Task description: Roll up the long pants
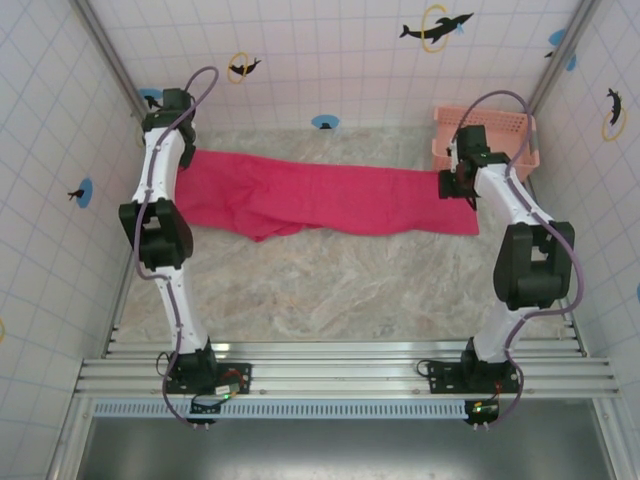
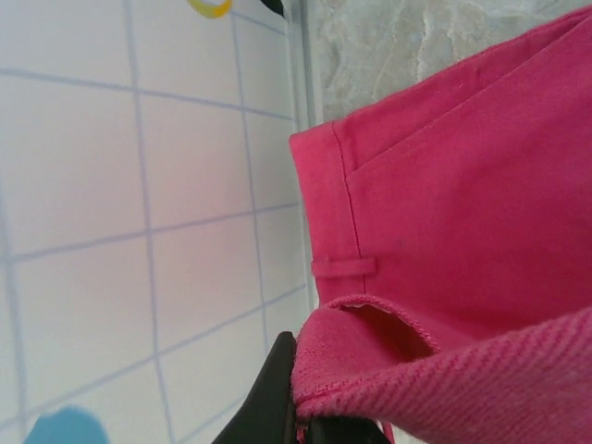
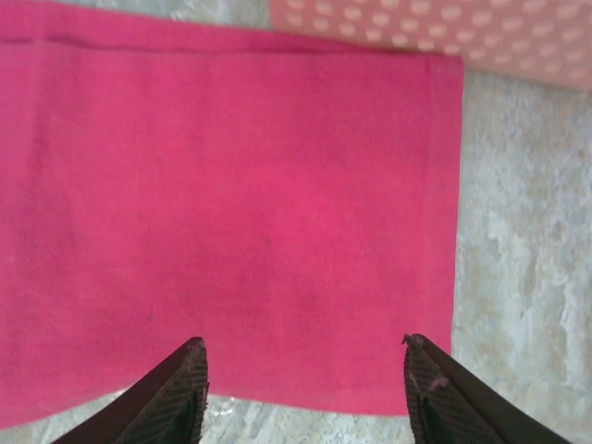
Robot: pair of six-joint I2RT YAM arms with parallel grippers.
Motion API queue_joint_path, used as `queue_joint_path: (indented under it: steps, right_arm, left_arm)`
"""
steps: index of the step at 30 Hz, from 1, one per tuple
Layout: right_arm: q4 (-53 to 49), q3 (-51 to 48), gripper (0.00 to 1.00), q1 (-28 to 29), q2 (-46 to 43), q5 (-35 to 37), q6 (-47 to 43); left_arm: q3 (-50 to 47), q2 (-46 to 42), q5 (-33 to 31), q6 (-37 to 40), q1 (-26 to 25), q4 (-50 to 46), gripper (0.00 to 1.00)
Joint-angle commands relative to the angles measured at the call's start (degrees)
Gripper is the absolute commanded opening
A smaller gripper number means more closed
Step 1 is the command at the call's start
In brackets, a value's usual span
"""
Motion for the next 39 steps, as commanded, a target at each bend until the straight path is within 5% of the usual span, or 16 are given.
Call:
queue_joint_path:
  steps: [1, 5, 9, 14, 18, 24, 32, 36, 39]
  right_arm:
    - [-1.7, -3.4, 0.6, -4.0, -4.2, -3.4, 0.4]
    - [-2.6, -7.2, 0.63, -9.9, -5.7, -9.3, 1.3]
    - [-0.8, -11.4, 0.66, -15.3, -6.0, -17.2, 3.0]
    - [1.0, -12.8, 0.67, -17.8, -2.2, -23.2, 4.9]
    - [3.3, -12.2, 0.67, -18.4, 1.8, -26.2, 6.7]
    - [4.2, -11.3, 0.66, -18.1, 6.5, -24.0, 8.6]
    - [8.4, -12.4, 0.62, -15.8, 10.2, -23.8, 12.1]
    - [11.0, -12.4, 0.52, -15.1, 12.0, -24.4, 15.1]
    - [12.1, -12.5, 0.34, -15.4, 12.2, -25.0, 16.6]
  left_arm:
    - [5.6, 8.3, -0.8, 2.3, 1.7, -5.8, 0.35]
    - [5.6, 11.3, 1.0, 0.9, 3.3, -4.3, 0.77]
    - [5.3, 11.7, 0.9, 1.2, 3.9, -2.3, 0.97]
    - [4.3, 9.3, 7.0, -1.6, 3.9, -4.0, 0.97]
    - [-5.7, 3.4, 10.8, -2.7, 3.2, -0.6, 0.97]
    - [-20.0, -5.5, 12.6, -3.8, 2.7, 5.0, 0.97]
    - [-21.4, -7.7, 13.9, -4.1, -0.6, 5.2, 0.97]
    - [-21.3, -8.5, 14.8, -4.2, -2.9, 4.3, 0.97]
    - [-23.7, -11.0, 16.6, -4.7, -5.3, 5.4, 0.97]
